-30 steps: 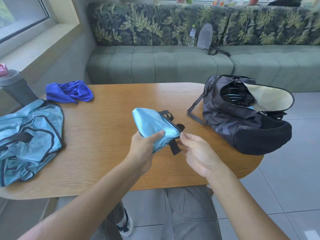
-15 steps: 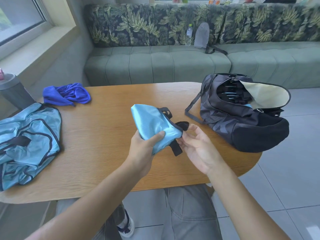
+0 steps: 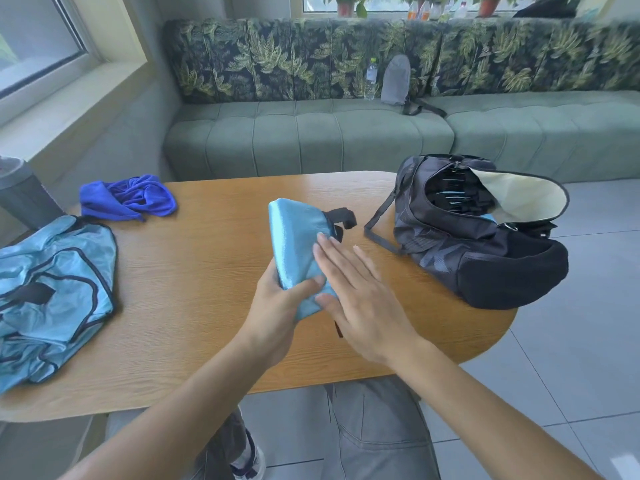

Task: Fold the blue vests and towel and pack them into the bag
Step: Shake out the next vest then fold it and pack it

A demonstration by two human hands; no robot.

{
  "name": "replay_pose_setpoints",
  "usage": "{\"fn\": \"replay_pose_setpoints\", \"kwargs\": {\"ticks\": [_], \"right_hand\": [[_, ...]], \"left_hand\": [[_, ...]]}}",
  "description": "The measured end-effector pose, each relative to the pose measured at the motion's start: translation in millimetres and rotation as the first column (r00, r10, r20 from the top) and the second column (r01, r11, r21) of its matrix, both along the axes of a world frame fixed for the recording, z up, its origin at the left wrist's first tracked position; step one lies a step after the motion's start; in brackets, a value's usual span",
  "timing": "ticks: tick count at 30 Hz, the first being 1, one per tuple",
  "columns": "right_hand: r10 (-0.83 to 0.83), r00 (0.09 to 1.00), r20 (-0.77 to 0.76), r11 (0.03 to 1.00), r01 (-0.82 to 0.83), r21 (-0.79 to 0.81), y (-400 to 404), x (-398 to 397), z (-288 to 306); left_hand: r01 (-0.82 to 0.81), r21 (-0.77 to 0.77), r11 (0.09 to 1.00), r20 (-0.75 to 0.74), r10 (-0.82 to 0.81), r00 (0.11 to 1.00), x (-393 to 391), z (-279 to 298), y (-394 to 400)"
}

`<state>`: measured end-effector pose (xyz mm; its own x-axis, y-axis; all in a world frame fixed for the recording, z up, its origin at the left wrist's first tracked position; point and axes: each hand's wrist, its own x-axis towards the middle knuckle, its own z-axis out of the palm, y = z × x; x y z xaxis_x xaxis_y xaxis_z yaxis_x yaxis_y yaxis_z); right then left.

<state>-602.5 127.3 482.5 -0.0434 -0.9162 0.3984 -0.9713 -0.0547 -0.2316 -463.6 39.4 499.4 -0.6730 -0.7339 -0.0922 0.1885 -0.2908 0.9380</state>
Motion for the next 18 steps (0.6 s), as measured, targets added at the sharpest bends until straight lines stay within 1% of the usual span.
{"fn": "replay_pose_setpoints", "kwargs": {"ticks": [3,6,8,10,12,13,14,15,16,18], "right_hand": [[0.033,0.997,0.077,0.998,-0.036,0.047,5,-8,-8],[0.069,0.969,0.236,0.994,-0.087,0.067,10,-4,-12],[0.049,0.953,0.298,0.999,-0.051,0.001,11,-5,-11],[-0.004,0.932,0.364,0.991,0.052,-0.122,10,-10,0],[-0.029,0.907,0.420,0.958,0.146,-0.248,3,-21,15],[-0.042,0.904,0.426,0.942,0.178,-0.286,-1,-28,22],[-0.061,0.902,0.427,0.938,0.198,-0.285,-7,-35,29],[-0.083,0.898,0.432,0.947,0.207,-0.247,-13,-41,37],[-0.107,0.886,0.452,0.963,0.205,-0.175,-18,-46,44],[-0.153,0.823,0.547,0.985,0.168,0.022,-28,-54,52]], "left_hand": [[0.043,0.017,0.999,-0.037,-0.043,0.998,9,-2,-2],[0.080,0.036,0.996,-0.059,-0.078,0.995,13,-5,-2],[0.100,0.038,0.994,-0.047,-0.098,0.994,14,-7,-3],[0.094,0.021,0.995,0.002,-0.094,0.996,16,-8,-5],[0.082,-0.021,0.996,0.067,-0.081,0.995,18,-9,-9],[0.088,-0.050,0.995,0.091,-0.083,0.992,19,-9,-11],[0.102,-0.080,0.992,0.108,-0.093,0.990,19,-10,-12],[0.118,-0.107,0.987,0.119,-0.106,0.987,20,-9,-14],[0.135,-0.133,0.982,0.130,-0.118,0.984,21,-7,-15],[0.176,-0.196,0.965,0.159,-0.146,0.976,22,-5,-16]]}}
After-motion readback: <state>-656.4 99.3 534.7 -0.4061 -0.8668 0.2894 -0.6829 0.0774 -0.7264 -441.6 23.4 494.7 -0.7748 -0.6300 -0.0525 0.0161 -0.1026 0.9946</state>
